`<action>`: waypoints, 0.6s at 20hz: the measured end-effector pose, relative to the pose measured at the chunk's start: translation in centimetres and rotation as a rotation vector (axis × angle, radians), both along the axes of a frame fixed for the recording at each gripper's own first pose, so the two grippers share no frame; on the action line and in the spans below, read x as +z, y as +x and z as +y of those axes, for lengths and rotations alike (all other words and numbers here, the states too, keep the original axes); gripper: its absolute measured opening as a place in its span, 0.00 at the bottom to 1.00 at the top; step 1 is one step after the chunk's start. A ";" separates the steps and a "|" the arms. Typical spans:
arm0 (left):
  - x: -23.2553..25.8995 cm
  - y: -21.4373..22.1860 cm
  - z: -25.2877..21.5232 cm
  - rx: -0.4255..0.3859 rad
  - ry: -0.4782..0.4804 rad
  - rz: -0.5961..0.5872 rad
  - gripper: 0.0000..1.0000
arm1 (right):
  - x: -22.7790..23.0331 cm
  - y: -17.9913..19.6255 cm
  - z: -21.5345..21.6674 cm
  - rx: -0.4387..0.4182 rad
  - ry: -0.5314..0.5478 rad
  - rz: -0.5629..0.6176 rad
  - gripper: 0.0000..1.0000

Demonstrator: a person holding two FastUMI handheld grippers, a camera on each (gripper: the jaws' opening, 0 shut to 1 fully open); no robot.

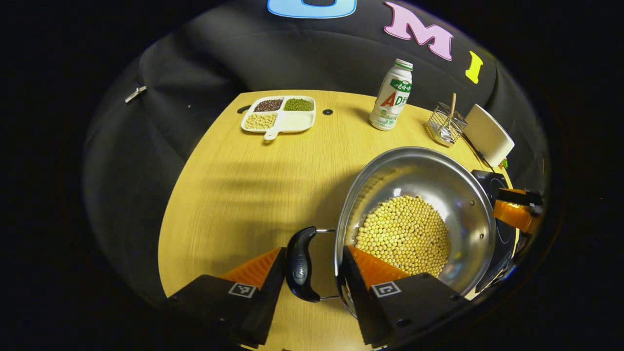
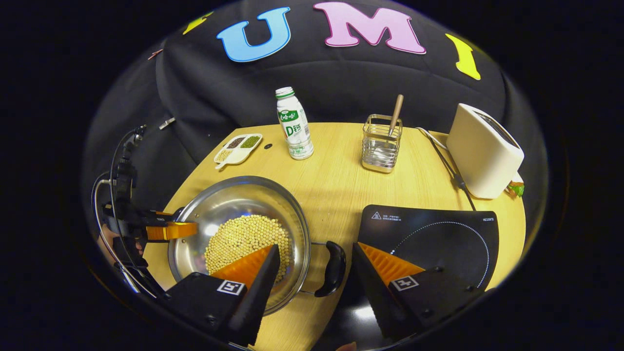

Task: First push the handle of the pot to place it horizontally, then grasp the pot with both hands and set it on the induction cooktop.

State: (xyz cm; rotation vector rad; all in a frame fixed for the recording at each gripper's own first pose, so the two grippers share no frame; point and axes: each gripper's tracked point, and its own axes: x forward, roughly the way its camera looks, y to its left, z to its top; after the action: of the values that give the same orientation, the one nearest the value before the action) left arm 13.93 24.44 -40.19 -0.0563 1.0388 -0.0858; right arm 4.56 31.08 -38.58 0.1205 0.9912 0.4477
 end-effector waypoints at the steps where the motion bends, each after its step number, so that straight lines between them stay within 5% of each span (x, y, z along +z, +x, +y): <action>1: 0.1 0.0 -0.1 -0.007 0.002 0.002 0.68 | -0.4 -0.1 0.1 0.000 -0.002 0.008 0.93; 7: -0.5 0.3 0.3 -0.027 0.000 0.011 0.63 | -2.8 -0.4 0.9 -0.004 -0.032 0.054 0.93; 11: -0.5 0.3 0.8 -0.027 0.016 0.006 0.67 | -4.0 0.1 1.0 -0.041 -0.063 0.097 0.66; 12: -0.6 0.3 0.9 -0.026 0.022 0.007 0.67 | -4.0 -0.1 1.1 -0.036 -0.070 0.114 0.67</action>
State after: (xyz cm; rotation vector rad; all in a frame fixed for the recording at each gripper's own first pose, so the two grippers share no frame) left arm 14.25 25.34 -40.79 -0.0236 1.0474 -0.0975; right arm 4.49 32.21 -42.61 0.1020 1.1142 0.3760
